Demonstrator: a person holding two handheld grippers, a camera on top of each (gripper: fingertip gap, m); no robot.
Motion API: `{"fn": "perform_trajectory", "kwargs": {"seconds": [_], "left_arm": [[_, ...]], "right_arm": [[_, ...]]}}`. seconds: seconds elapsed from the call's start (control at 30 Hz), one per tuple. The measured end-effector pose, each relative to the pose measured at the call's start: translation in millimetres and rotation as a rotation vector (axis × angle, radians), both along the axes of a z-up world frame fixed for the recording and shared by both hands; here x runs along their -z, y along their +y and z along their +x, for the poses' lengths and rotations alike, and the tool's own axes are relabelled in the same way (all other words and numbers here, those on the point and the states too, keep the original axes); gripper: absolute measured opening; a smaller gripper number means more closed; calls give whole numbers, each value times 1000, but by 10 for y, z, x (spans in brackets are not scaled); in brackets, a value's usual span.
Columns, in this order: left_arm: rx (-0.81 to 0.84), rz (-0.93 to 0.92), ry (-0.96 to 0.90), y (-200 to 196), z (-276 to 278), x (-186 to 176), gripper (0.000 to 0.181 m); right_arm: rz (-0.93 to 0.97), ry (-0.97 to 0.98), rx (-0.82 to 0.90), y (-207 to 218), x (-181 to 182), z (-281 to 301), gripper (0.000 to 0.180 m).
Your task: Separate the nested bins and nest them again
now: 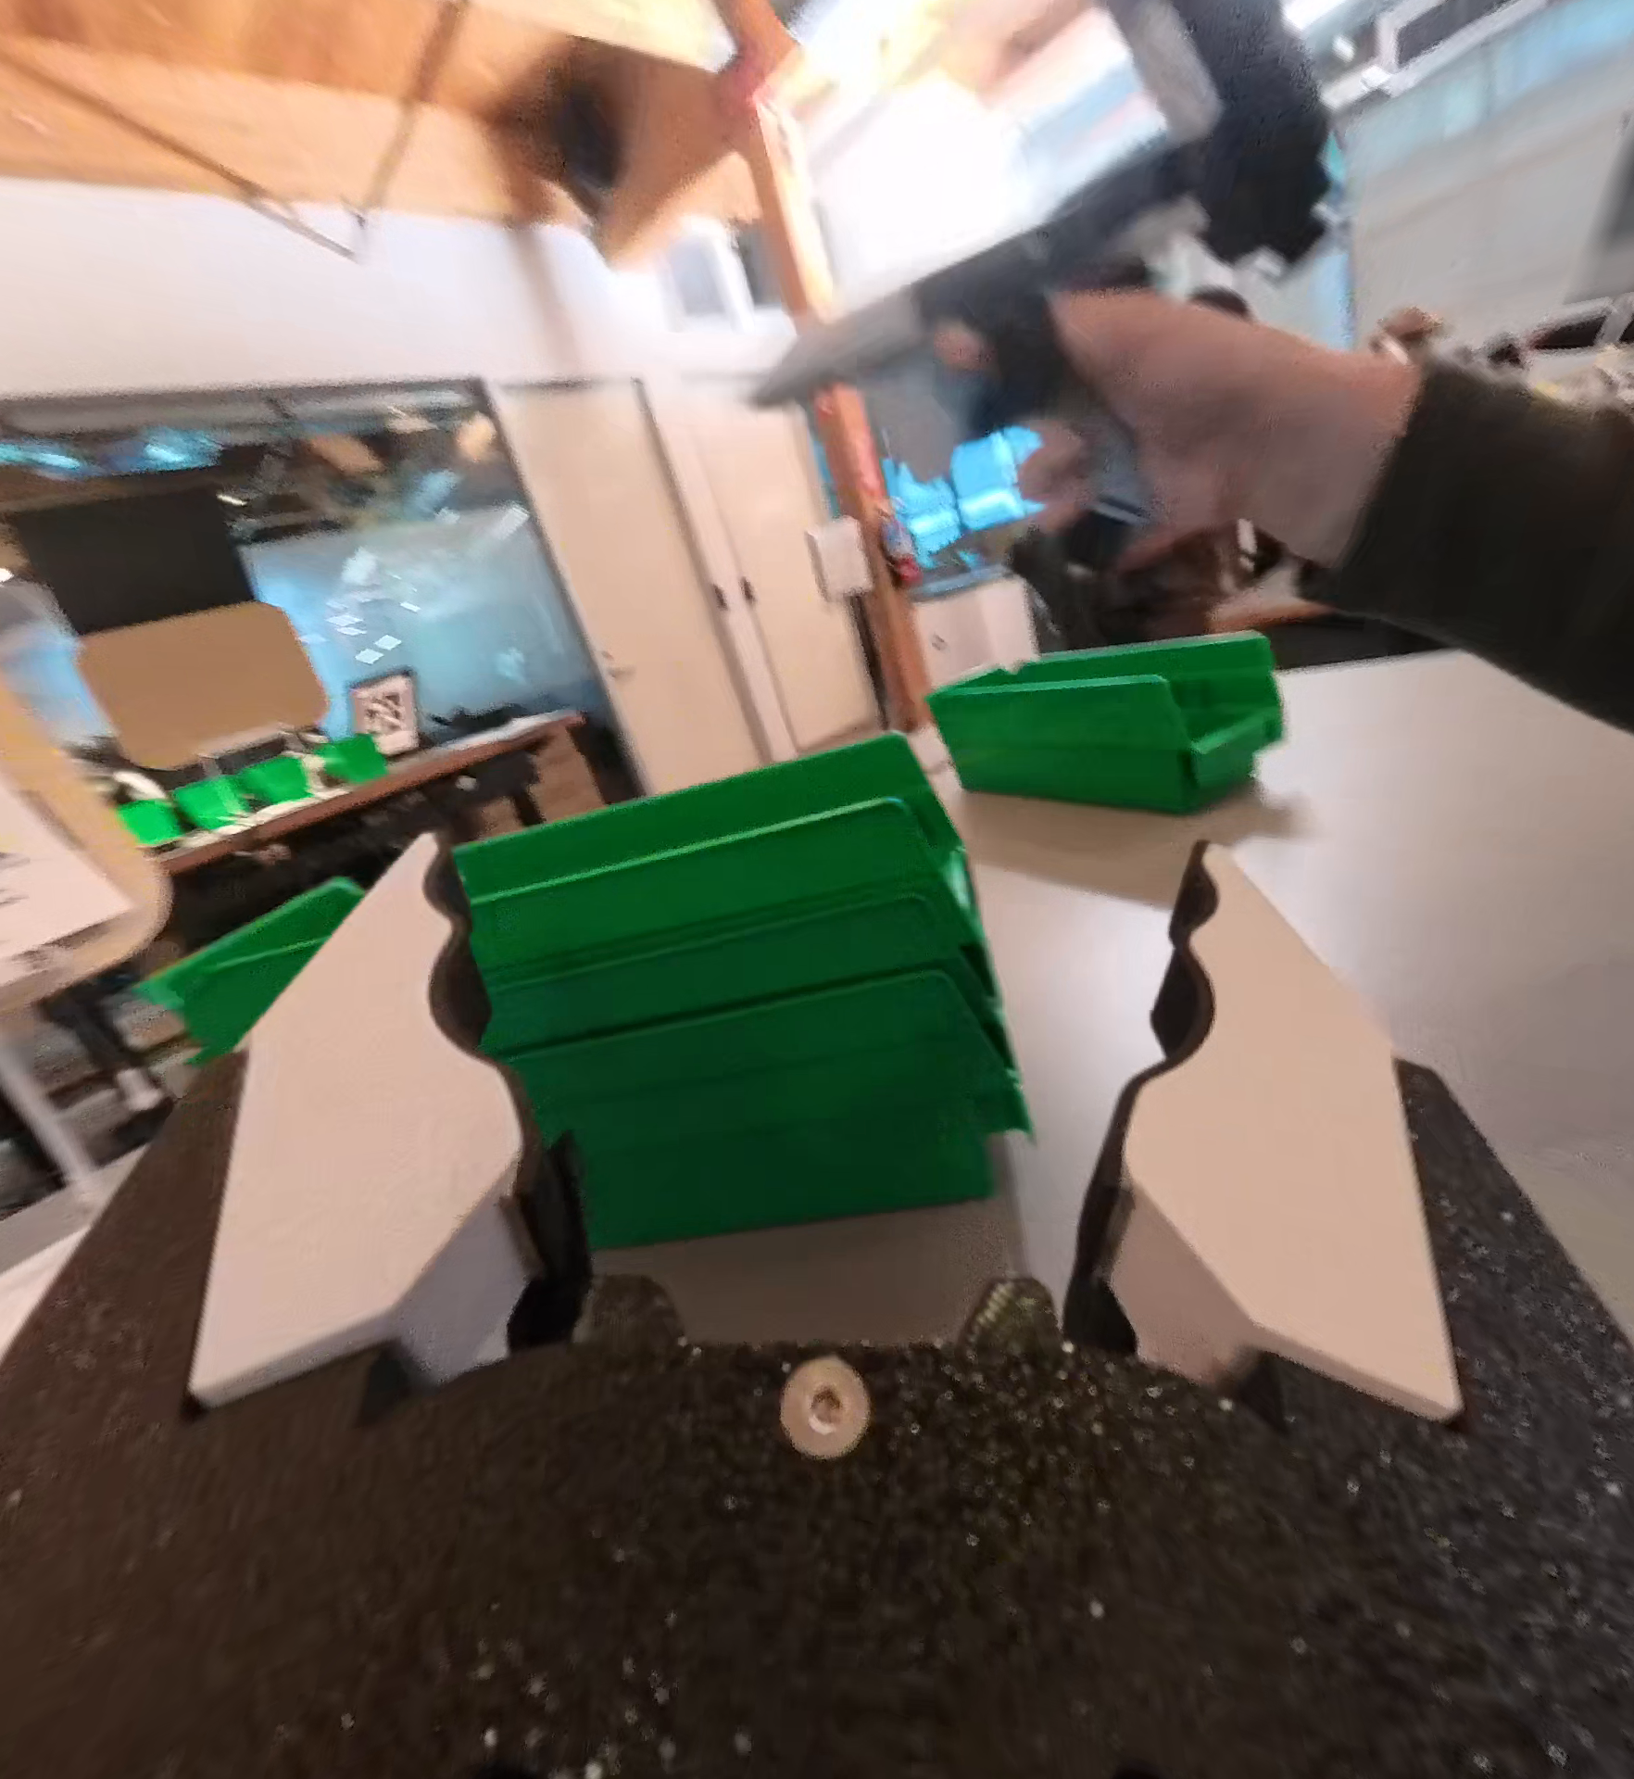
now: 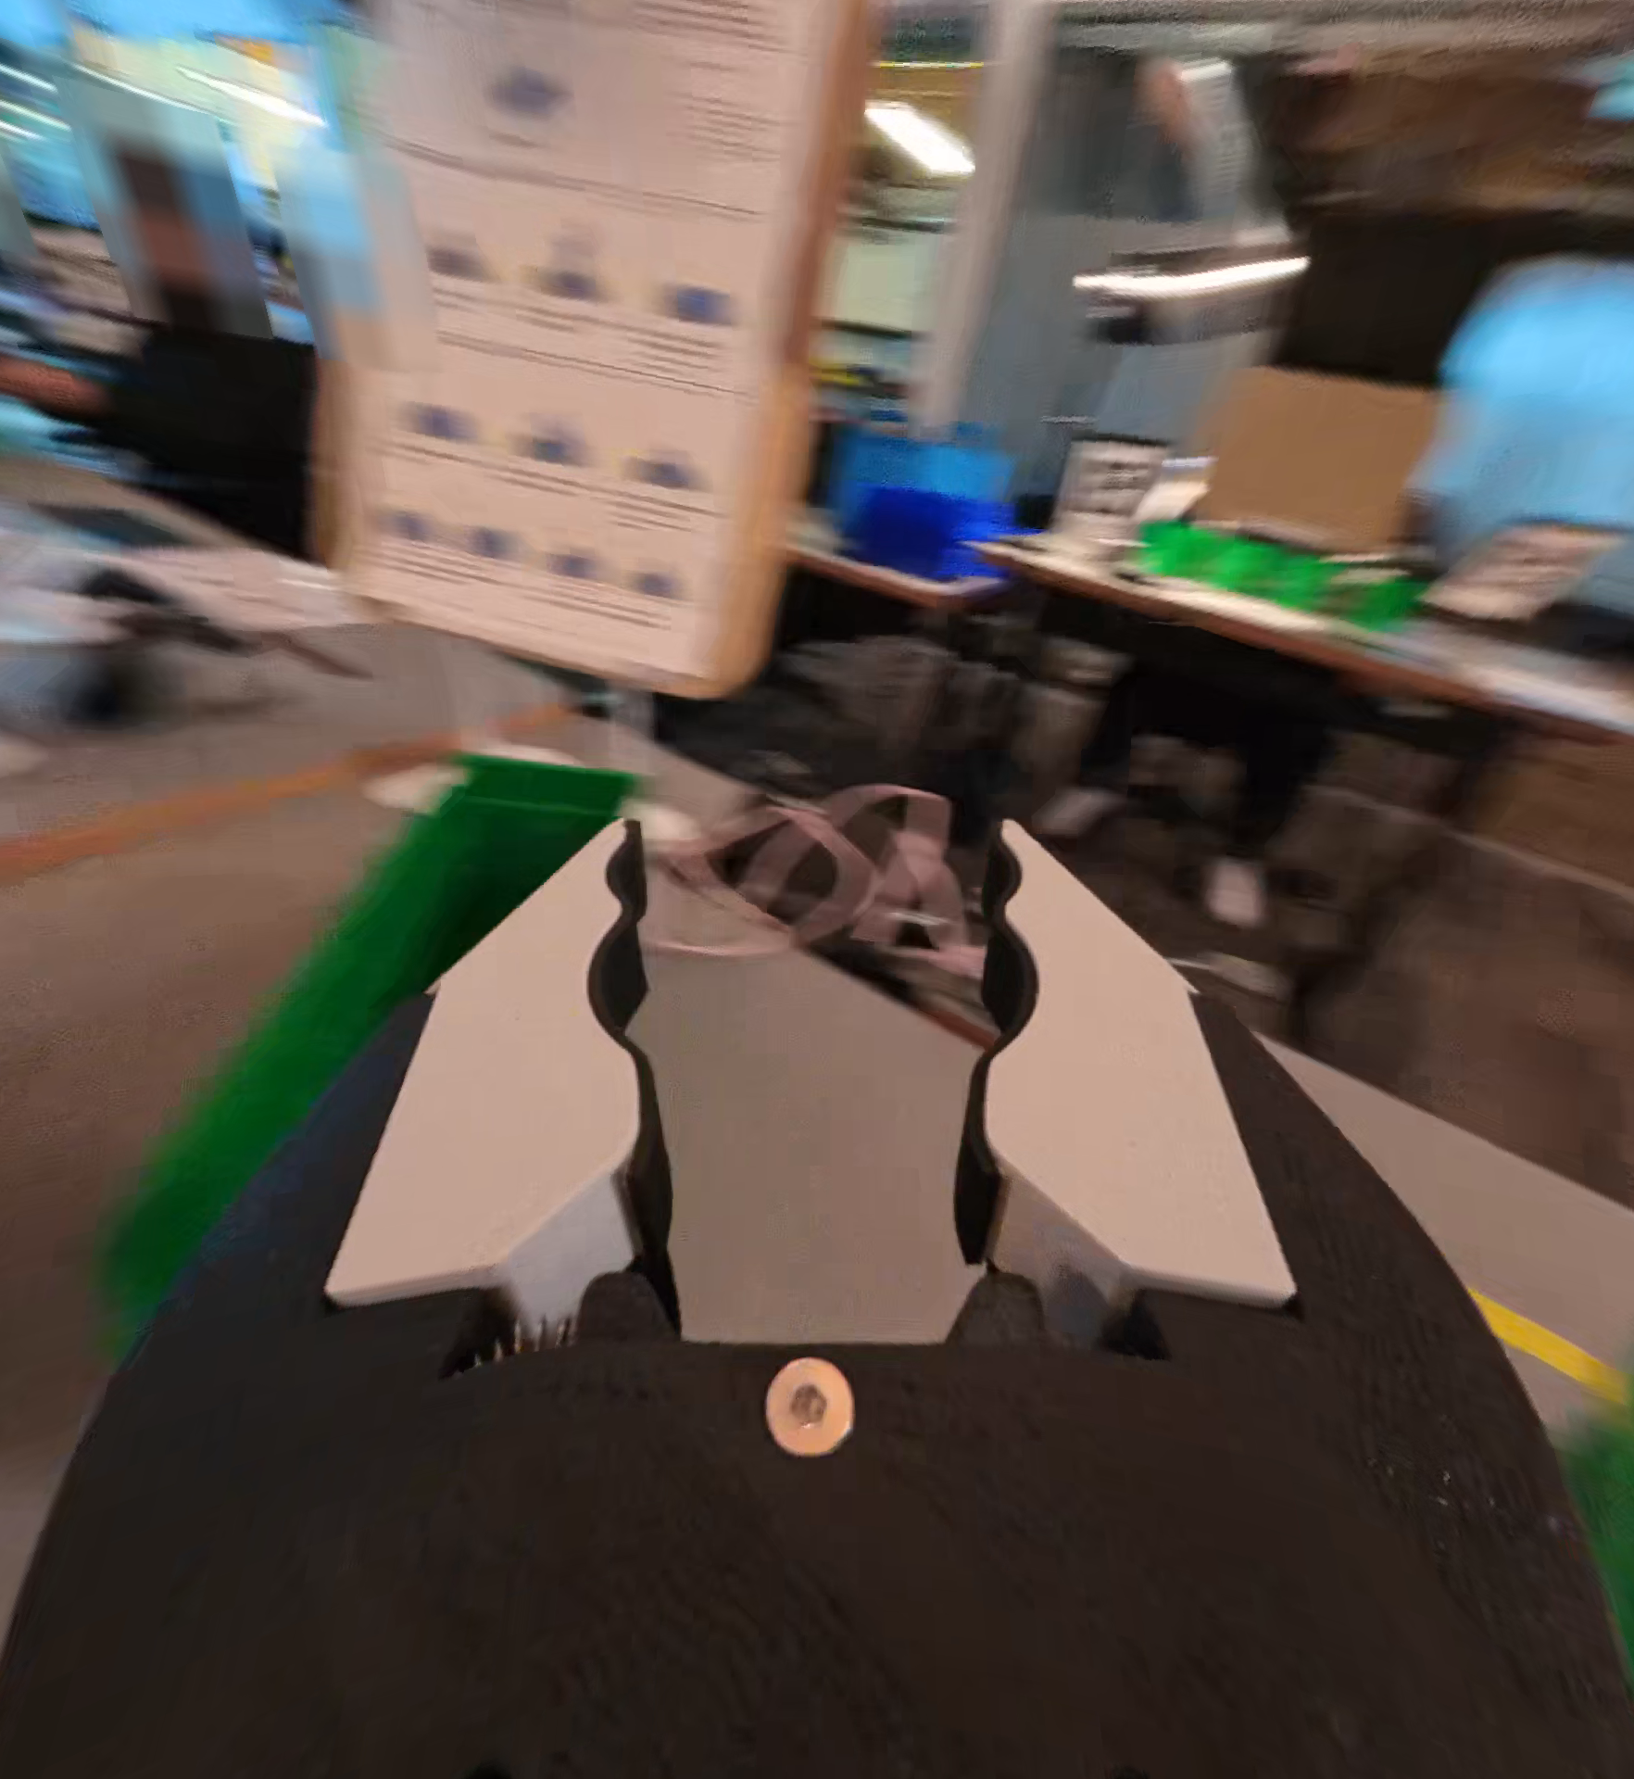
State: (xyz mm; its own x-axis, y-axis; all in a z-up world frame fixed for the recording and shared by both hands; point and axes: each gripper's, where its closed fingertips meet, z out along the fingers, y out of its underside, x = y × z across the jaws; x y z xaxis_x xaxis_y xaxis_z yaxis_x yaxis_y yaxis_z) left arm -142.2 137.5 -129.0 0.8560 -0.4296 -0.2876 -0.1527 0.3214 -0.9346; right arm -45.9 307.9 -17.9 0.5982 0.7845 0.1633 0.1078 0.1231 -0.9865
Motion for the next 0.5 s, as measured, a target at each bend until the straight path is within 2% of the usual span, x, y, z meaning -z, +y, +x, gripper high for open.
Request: {"fn": "perform_trajectory", "kwargs": {"seconds": [0.1,0.17,0.23,0.3,0.4,0.43,0.5], "left_arm": [[-146,82,-85,-44,-341,-160,136],[-245,132,-143,-88,-545,-270,131],[-295,161,-181,-126,-661,-313,128],[-291,172,-196,-134,-689,-305,134],[-299,233,-240,-197,-737,-345,142],[-296,245,-255,-217,-749,-357,141],[-291,233,-261,-210,-763,-343,141]], "right_arm": [[45,-84,428,874,305,1434,66],[-74,-141,663,1271,731,2394,67],[-234,-204,813,1457,1225,3136,69],[-427,-255,829,1487,1735,3498,75],[-724,-281,727,1387,2368,3546,86],[-781,-287,688,1354,2497,3511,83],[-812,-237,593,1334,2545,3375,43]]}}
